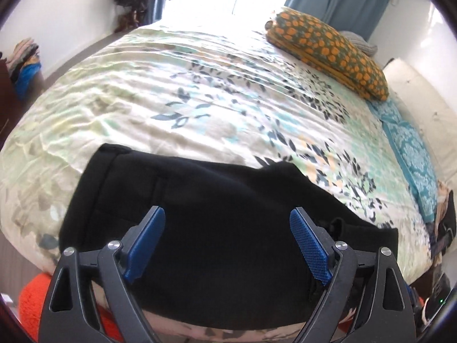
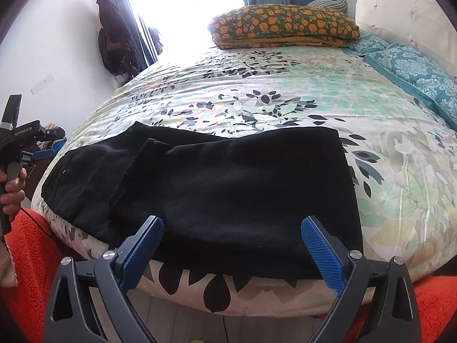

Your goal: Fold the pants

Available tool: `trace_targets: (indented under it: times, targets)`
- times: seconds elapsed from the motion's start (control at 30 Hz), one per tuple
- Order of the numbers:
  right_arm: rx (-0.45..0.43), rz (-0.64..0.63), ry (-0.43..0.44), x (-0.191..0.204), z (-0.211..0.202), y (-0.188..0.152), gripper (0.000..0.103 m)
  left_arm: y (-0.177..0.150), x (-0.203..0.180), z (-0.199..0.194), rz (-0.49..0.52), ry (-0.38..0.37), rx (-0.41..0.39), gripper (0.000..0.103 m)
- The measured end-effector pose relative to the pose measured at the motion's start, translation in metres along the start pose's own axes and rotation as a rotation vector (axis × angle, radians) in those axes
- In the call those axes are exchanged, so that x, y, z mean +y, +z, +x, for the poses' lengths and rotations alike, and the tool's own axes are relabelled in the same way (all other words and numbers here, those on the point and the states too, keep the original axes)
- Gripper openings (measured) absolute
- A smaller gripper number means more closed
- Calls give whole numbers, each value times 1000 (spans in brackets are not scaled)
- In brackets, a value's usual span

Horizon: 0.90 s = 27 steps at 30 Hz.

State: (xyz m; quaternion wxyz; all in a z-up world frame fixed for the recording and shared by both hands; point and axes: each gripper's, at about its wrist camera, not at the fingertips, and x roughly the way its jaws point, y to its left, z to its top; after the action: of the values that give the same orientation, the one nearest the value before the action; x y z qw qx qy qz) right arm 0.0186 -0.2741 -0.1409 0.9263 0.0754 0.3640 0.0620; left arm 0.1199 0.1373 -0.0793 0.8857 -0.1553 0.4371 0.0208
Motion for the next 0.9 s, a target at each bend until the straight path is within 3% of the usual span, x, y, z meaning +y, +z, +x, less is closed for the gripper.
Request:
trace_targets:
  times: [0.2,0.37,0.43,0.53,0.67,0.7,0.8,0.9]
  targets:
    - [1,-19,2,5,0,-1,97,21,70,-3,-123,-33,27,93]
    - [2,-1,5,2,0,-2,97,35,157,-14,-418,-100,-44,92]
    - [9,10,4,0,2,-2,97,37,179,-9,-453,-142,-17,92]
    - [25,12,-2,0,7,-2,97,35,178,16,-347,-168,97,92]
    - [33,-11,-4,7,10,-3,97,17,155,55,-110,-62,235,92]
    - [33,-19,-3,9,10,-3,97,12,153,65,-89,-52,273,92]
    - [38,-51,-6,16,12,-5,97,-3,155,94,-111,-115,416,99]
    - [42,-74,-5,21,13,-5,97,-5,145,99,-68,-78,419,102]
